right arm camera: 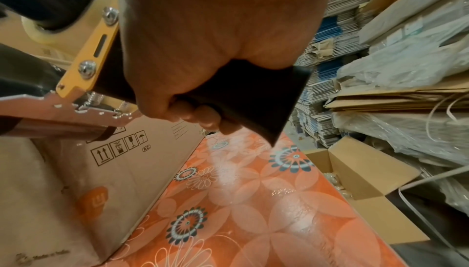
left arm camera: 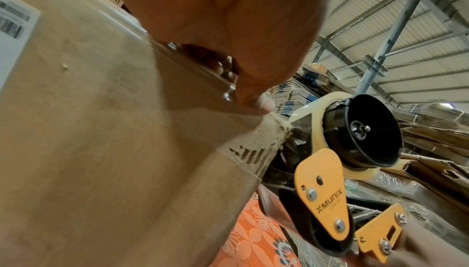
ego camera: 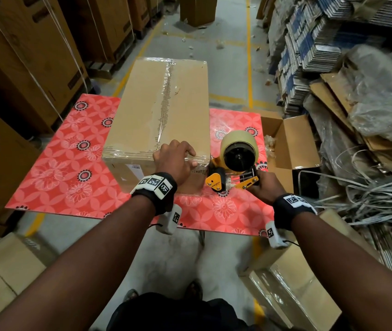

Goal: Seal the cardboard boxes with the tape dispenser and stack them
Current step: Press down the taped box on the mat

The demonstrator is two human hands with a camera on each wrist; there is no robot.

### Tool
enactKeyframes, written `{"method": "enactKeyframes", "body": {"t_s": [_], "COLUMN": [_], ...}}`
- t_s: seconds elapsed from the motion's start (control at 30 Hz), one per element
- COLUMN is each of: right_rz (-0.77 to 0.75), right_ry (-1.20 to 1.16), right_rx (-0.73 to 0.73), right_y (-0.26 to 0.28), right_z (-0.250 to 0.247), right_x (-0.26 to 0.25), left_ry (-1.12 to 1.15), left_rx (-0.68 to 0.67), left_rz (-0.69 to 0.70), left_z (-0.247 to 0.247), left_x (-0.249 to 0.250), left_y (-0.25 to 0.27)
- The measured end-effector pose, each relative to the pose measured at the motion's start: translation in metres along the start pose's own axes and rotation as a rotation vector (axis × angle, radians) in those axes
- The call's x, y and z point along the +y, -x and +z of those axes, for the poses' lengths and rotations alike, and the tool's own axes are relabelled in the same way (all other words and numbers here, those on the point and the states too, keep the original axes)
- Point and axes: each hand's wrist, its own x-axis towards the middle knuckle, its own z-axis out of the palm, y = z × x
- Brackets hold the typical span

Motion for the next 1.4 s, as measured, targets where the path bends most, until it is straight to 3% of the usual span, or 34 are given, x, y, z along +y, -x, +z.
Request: {"method": "enactKeyframes", "body": {"t_s": [0.3,0.47,0.7,0.83,0.97,1.13,1.3,1.4], "right_rz": [0.064,0.229,0.46,0.544,0.632,0.729,0.71,0.601], "right_ry": [0.069,0.014,-0.288,-0.366,-0.685,-0.912,-0.886,-0.526], "right_rx": [-0.103,-0.028,0.054,-0.01,-0.05,-0.076,-0.086,-0.133], "right_y": [0.014,0.021,0.003,-0.006,-0.012,-0.018,-0.025,-0.03], "right_z": [0.015,0.021,0.048,0.061,0.073,0.078,0.08,0.079], "right_x": [0.015,0.017,0.019,0.019,0.016,0.014,0.017,0.02], "left_ry": [0.006,0.008,0.026,0.005,-0.007,-0.035,-0.049,-0.051], "left_rx": [-0.012,-0.021,-0.006,-0.015,-0.024,-0.023,-0.022,-0.027], "left_rz": [-0.001,0.007,0.009,0.01,0.018,0.032,0.04,0.048], "left_z": [-0.003,-0.004,-0.003,-0.002,-0.002,-0.004,-0.003,-0.002], "left_x": [-0.002,-0.001,-0.002,-0.003,-0.002,-0.001,-0.002,-0.002], "left_y": [0.0,0.001,0.002,0.002,0.002,0.002,0.002,0.002]}}
